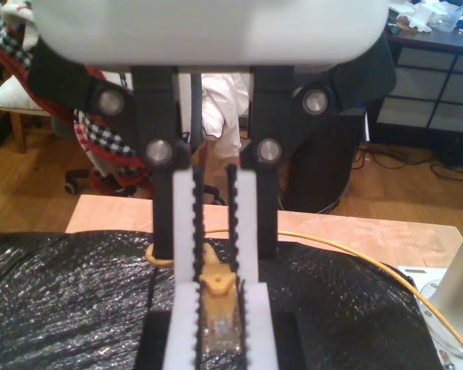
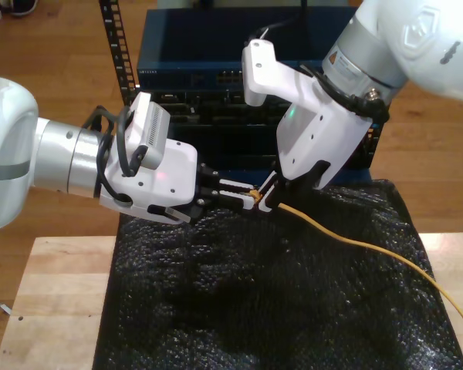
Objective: Grab the cable and plug it in
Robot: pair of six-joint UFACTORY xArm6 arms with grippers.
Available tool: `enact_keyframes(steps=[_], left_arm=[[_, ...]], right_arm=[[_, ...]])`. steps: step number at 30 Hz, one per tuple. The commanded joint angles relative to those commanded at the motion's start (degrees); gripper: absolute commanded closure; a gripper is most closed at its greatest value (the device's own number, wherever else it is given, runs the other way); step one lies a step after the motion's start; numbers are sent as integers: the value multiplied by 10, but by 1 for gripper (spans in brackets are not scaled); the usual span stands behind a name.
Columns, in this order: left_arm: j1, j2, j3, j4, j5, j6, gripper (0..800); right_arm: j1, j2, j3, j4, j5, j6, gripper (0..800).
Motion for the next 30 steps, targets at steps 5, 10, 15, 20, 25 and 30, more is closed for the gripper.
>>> enact_keyframes(steps=[5, 10, 15, 20, 25, 30], left_arm=[[1, 0, 0, 0, 4, -1, 797], [1, 0, 0, 0, 6, -2, 797], [2, 2, 0, -1, 5, -6, 797], [3, 12, -3, -1, 10, -17, 797], [4, 27, -5, -1, 39, -42, 797], [9, 37, -9, -3, 65, -78, 798]], right_arm=[[2, -2, 1, -1, 0, -1, 294], [1, -12, -1, -3, 2, -4, 0], [1, -25, 3, -3, 2, -5, 0], [-1, -22, -5, -2, 4, -7, 0], [-1, -20, -12, 0, 3, -6, 0], [-6, -25, -11, -3, 2, -7, 0]])
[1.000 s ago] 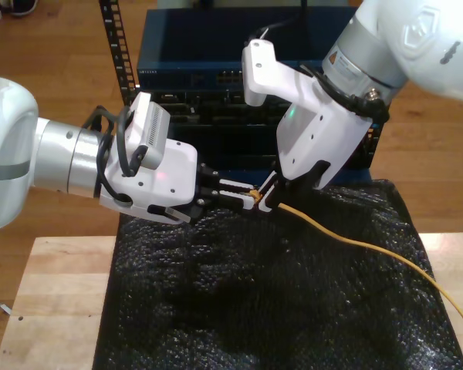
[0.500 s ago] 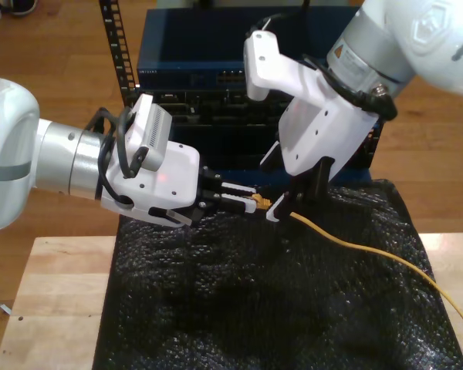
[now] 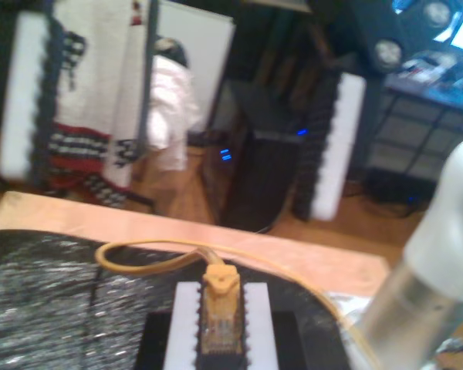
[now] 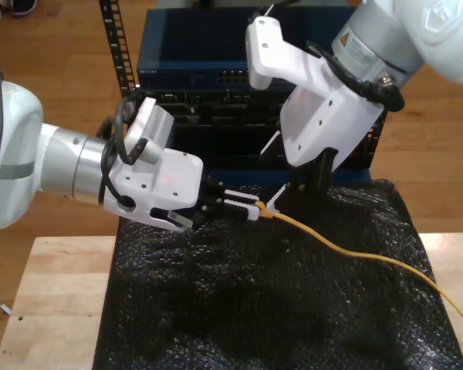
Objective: Grab the cable and plug it in
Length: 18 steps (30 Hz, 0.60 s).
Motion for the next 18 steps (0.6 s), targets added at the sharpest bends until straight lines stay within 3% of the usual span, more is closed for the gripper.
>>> enact_keyframes(steps=[13, 18], left_arm=[[50, 29, -14, -7, 102, -33, 797], [87, 65, -28, -30, 158, -33, 797]], right_arm=[[4, -56, -7, 2, -37, -30, 1], [7, -75, -8, 4, -40, -55, 1]])
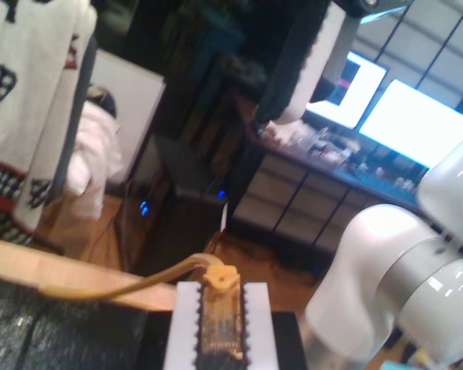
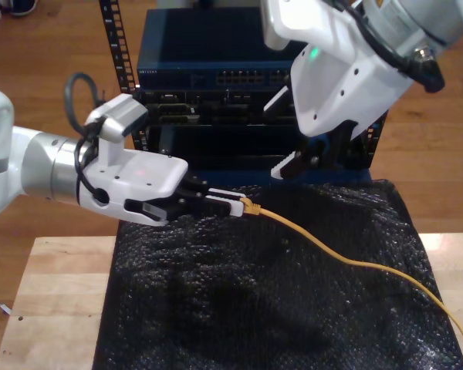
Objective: Grab the cable and plug it in
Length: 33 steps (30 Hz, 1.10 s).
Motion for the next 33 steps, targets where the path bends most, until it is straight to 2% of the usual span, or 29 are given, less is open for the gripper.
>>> enact_keyframes(steps=[6, 12, 17, 20, 27, 33], left_arm=[[12, 22, -7, -27, 39, -9, 797], [14, 34, -8, -27, 50, -19, 797], [18, 45, -8, -27, 69, -52, 797], [29, 62, -11, -28, 89, -76, 797], [35, 76, -24, -28, 105, -78, 797], [36, 88, -24, -67, 142, -78, 795]], right_arm=[[4, -33, 14, 0, -17, -23, 1], [16, -99, 72, 0, -111, -62, 1], [55, -113, 113, 0, -140, -83, 1], [70, -127, 137, 0, -175, -91, 1], [155, -149, 183, -1, -267, -116, 1], [164, -164, 200, -1, -300, -125, 2]])
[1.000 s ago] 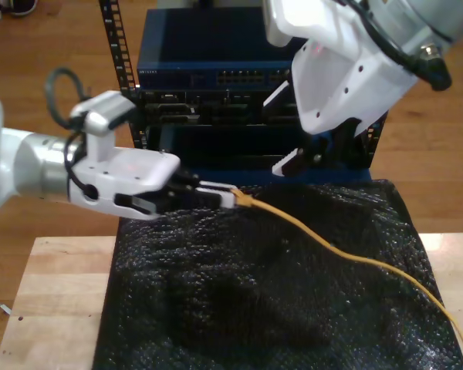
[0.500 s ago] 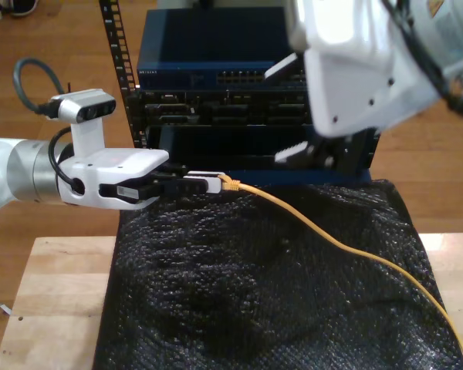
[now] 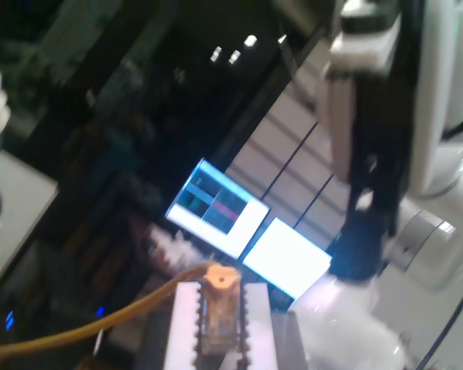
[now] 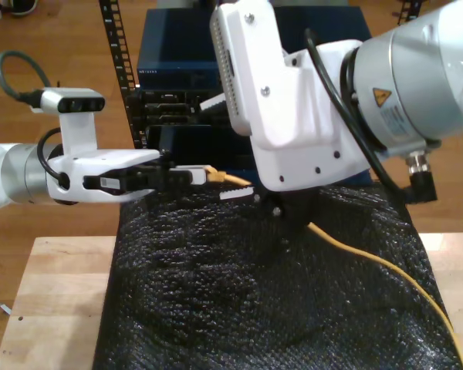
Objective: Grab the cable and plug it in
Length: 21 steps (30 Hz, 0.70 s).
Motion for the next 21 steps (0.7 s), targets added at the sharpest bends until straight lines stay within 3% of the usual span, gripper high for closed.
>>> enact_keyframes(steps=[21], left_arm=[[-1, 27, -8, -27, 84, -2, 795]], right_arm=[[44, -22, 52, -2, -105, -10, 65]])
